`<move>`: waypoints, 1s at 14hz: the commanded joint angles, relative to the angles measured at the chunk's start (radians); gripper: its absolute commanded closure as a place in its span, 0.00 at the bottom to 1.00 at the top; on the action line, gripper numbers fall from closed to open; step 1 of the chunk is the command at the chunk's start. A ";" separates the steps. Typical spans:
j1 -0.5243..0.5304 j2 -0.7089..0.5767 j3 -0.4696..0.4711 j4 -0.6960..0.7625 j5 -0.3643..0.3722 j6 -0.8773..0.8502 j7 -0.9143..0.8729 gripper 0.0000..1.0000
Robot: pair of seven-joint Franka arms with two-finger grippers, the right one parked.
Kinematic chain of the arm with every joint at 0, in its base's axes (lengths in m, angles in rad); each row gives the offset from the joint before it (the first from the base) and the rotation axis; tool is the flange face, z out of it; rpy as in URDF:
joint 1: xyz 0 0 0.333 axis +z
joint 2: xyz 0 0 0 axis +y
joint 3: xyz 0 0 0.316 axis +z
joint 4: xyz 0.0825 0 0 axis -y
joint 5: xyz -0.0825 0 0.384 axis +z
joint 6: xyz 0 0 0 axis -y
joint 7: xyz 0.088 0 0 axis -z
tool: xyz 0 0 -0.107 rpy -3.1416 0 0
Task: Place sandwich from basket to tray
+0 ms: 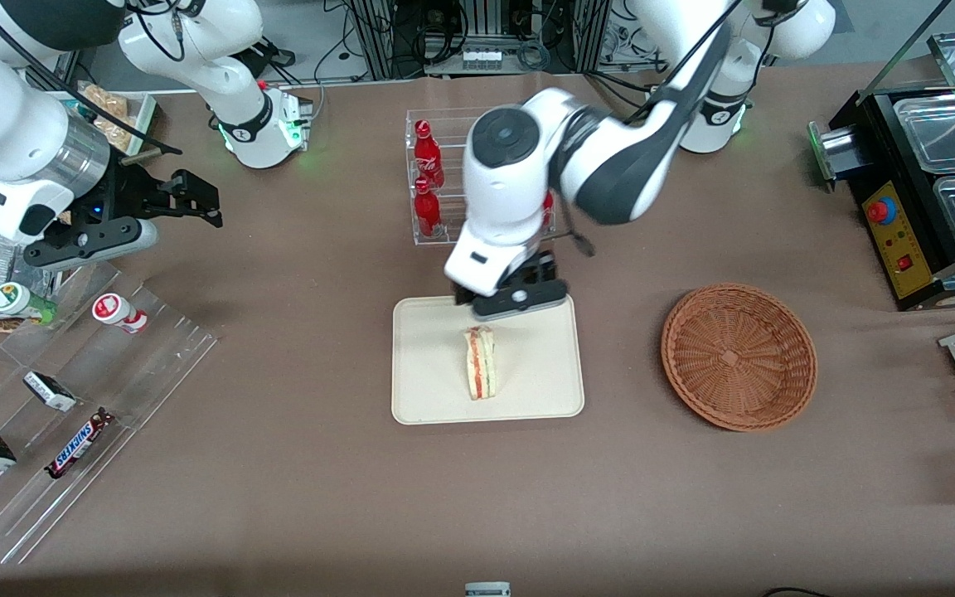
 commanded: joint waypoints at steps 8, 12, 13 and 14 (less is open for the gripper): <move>0.399 -0.276 -0.003 -0.283 0.007 -0.140 0.565 0.00; 0.552 -0.381 -0.003 -0.345 0.012 -0.176 0.815 0.00; 0.582 -0.400 -0.003 -0.342 0.012 -0.199 0.872 0.00; 0.599 -0.426 -0.003 -0.343 0.012 -0.216 0.909 0.00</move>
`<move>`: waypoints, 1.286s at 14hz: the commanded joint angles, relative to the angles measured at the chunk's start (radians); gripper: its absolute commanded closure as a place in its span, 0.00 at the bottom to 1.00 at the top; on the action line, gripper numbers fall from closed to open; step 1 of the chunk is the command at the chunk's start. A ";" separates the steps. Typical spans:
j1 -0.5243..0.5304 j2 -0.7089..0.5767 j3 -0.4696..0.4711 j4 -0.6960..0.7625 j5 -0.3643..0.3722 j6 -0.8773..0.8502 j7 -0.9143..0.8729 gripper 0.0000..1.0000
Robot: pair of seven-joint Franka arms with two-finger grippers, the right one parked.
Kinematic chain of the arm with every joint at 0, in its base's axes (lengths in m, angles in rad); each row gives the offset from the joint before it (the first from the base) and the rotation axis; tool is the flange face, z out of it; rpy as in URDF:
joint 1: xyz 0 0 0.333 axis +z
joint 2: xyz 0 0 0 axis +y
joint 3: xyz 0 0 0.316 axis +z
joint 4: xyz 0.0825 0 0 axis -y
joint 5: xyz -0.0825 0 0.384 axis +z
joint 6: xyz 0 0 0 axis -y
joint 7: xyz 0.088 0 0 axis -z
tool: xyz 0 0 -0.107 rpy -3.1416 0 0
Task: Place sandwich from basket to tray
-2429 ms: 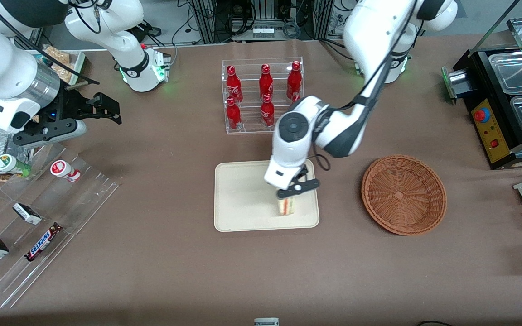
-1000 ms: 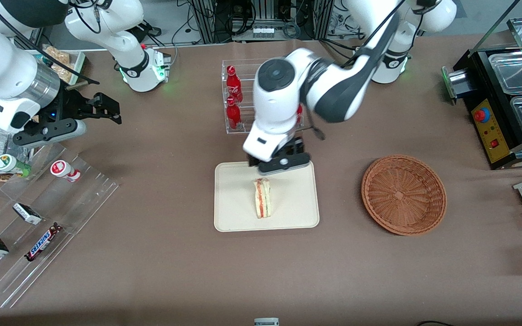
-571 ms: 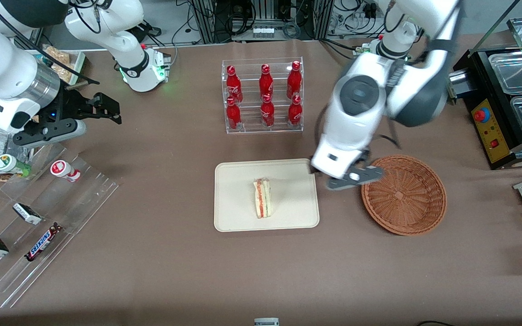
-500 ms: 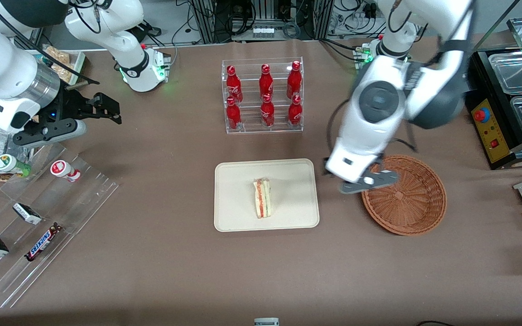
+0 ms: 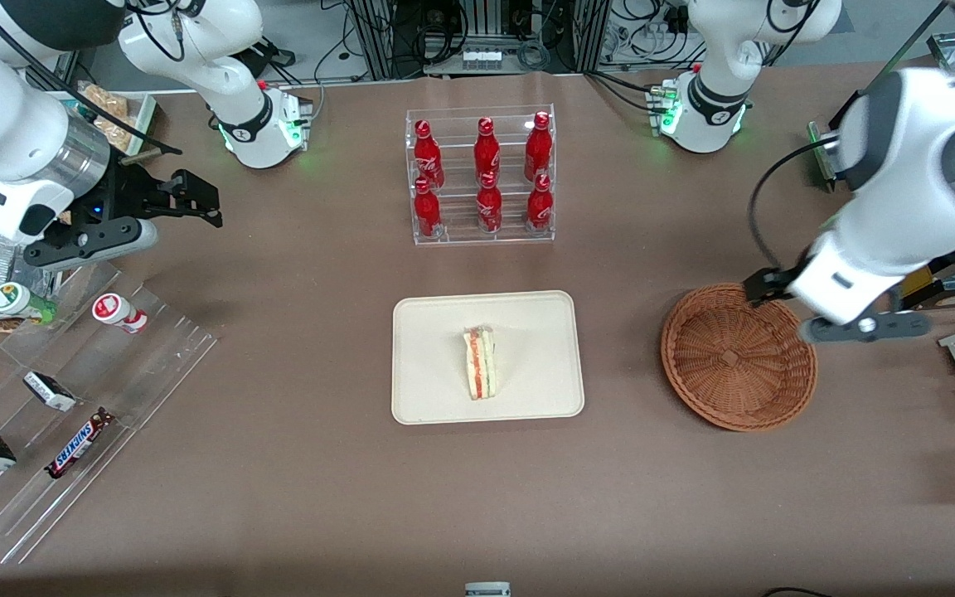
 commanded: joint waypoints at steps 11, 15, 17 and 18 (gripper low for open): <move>0.125 -0.159 -0.071 0.023 -0.055 -0.121 0.189 0.00; 0.125 -0.159 -0.070 0.015 -0.069 -0.123 0.189 0.00; 0.121 -0.156 -0.071 0.011 -0.069 -0.123 0.189 0.00; 0.118 -0.150 -0.073 0.011 -0.069 -0.120 0.189 0.00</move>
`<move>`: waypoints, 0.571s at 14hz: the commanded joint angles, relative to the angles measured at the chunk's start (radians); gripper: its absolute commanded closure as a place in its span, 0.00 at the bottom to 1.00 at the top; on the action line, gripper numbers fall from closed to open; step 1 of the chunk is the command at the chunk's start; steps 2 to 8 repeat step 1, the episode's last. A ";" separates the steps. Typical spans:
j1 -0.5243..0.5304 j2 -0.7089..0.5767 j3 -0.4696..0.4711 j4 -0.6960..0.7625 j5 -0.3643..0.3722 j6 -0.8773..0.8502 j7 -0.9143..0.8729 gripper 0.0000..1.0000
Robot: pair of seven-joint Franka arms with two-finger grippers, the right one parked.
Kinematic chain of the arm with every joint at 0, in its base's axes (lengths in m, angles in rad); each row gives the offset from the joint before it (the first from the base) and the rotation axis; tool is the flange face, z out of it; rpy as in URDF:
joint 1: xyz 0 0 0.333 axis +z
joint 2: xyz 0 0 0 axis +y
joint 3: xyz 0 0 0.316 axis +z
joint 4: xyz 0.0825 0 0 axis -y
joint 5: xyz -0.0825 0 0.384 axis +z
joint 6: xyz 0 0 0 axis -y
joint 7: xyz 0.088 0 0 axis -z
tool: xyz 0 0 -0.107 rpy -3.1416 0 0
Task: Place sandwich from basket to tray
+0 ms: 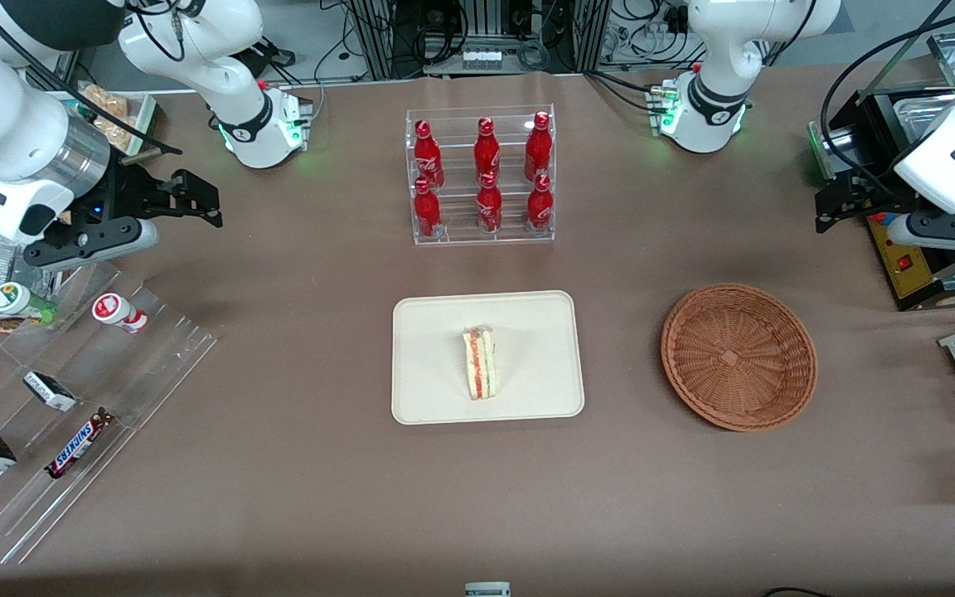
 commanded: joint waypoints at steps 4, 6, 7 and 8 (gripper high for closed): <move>0.010 0.015 -0.014 0.006 -0.017 -0.001 0.020 0.00; 0.010 0.015 -0.014 0.006 -0.017 -0.001 0.020 0.00; 0.010 0.015 -0.014 0.006 -0.017 -0.001 0.020 0.00; 0.010 0.015 -0.014 0.006 -0.017 -0.001 0.020 0.00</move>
